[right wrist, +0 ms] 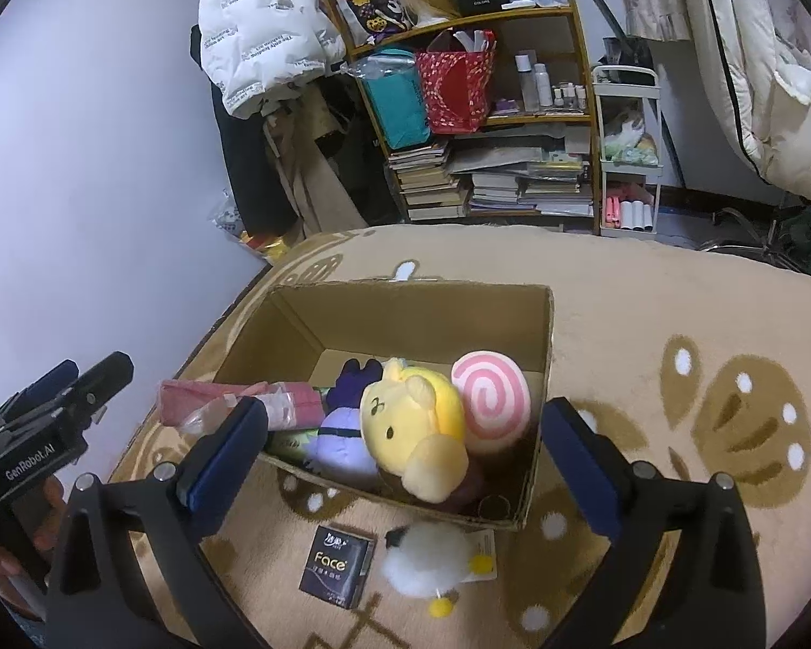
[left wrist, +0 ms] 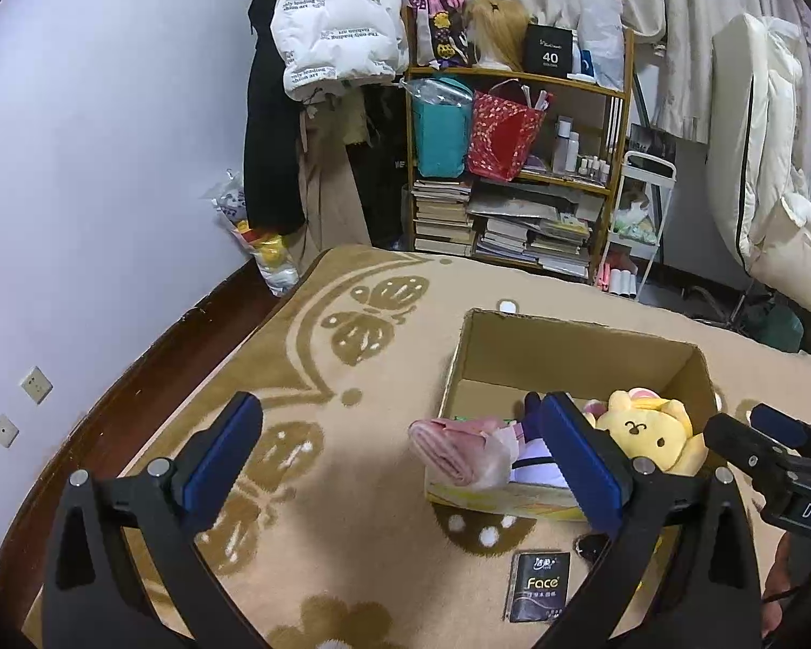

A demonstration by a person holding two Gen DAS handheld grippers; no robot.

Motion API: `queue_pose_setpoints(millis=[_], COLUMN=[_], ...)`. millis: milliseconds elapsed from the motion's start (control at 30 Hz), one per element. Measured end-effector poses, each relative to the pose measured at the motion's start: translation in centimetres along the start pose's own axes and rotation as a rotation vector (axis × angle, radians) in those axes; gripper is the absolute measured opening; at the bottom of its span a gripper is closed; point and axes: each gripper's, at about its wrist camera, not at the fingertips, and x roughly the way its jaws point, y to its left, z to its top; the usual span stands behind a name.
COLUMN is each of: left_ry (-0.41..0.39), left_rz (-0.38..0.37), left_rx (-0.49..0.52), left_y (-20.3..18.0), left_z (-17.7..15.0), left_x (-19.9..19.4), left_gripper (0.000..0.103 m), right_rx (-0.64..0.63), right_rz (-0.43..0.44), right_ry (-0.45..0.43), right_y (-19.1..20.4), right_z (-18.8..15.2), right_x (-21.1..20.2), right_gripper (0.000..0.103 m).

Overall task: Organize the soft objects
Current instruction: 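Lower left tool to black Face tissue pack while right tool reaches white pom-pom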

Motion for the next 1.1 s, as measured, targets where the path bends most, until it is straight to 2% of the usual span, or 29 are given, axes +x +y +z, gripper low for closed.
queue_pose_setpoints(millis=[333, 600, 767, 867, 967, 1100], left_ry=[0.025, 0.070, 0.118, 0.123, 0.176, 0.199], left_rz=[0.001, 0.011, -0.052, -0.057, -0.070, -0.078], left_rx=[-0.009, 0.004, -0.023, -0.017, 0.016, 0.028], left_y=[0.8, 1.0, 1.2, 1.0, 0.7, 0.3], left_z=[-1.0, -3.5, -4.5, -5.0, -5.5, -6.4], left_x=[-1.7, -2.2, -2.2, -2.1, -1.5, -1.0], left_gripper=[0.101, 0.101, 0.101, 0.101, 0.101, 0.101], right_rx=[-0.003, 0.008, 0.023, 0.028, 0.040, 0.037], right_rz=[-0.011, -0.040, -0.054, -0.043, -0.039, -0.045], right_ry=[0.024, 0.050, 0.027, 0.023, 0.027, 0.051], right_y=[0.8, 1.0, 0.8, 0.7, 0.7, 0.5], right_z=[-1.4, -2.9, -3.9, -4.2, -4.6, -5.4], right_x=[-1.4, -2.0, -2.6, -2.8, -2.7, -1.8], right_gripper=[0.103, 0.103, 0.103, 0.103, 0.103, 0.103])
